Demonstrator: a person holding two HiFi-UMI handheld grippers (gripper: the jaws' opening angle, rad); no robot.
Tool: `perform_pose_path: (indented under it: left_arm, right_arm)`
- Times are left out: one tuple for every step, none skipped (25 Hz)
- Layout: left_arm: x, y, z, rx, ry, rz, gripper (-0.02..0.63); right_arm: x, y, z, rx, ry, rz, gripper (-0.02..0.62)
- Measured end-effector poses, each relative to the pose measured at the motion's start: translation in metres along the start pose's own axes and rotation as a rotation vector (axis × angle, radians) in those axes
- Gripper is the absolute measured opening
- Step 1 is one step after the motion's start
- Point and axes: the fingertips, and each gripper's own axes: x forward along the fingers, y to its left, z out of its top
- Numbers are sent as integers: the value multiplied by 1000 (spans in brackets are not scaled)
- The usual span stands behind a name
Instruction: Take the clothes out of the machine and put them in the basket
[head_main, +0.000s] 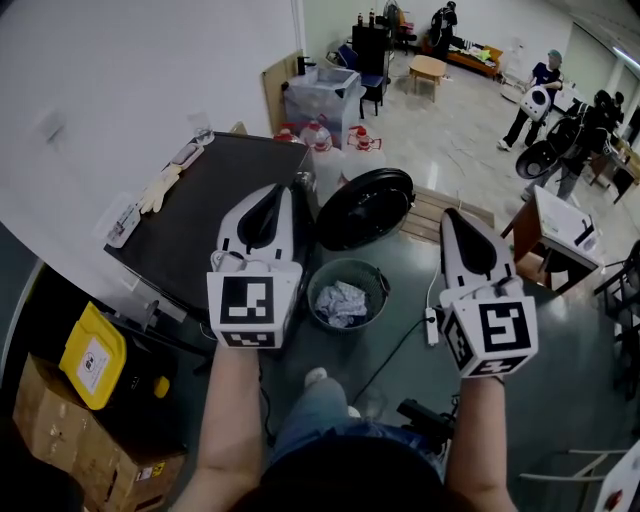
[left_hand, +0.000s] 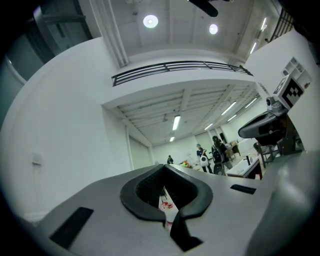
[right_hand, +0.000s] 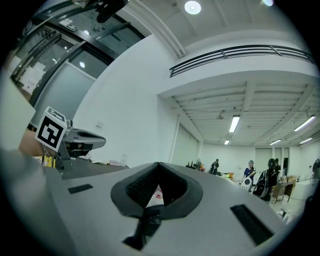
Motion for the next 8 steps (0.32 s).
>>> perform_pose_path:
  left_arm:
    - [0,0,0,0,2,1,2]
    - [0,1,0,0,3,3,2]
    - [1,1,0,0,4,6,2]
    - [1,1,1,1,5,9,2]
    - [2,1,2,2,5,11,2]
    - [3,1,3,5,5,12,2]
    - [3,0,4,7,5,12,2]
    - [4,-1,5,10,4,11,2]
  right_arm:
    - [0,0,-1,1,2,1,2]
    - [0,0,-1,2,3,2,2]
    - [0,-1,-1,2,3,4,2]
    - [0,-1,0,1,2,6,2]
    - [0,-2,1,-3,0,8,2]
    - [0,-3,2,-7,-2,9,2]
    - [0,-4,3,-10,-4,9,2]
    - [0,-5,4,-13,-5,9,2]
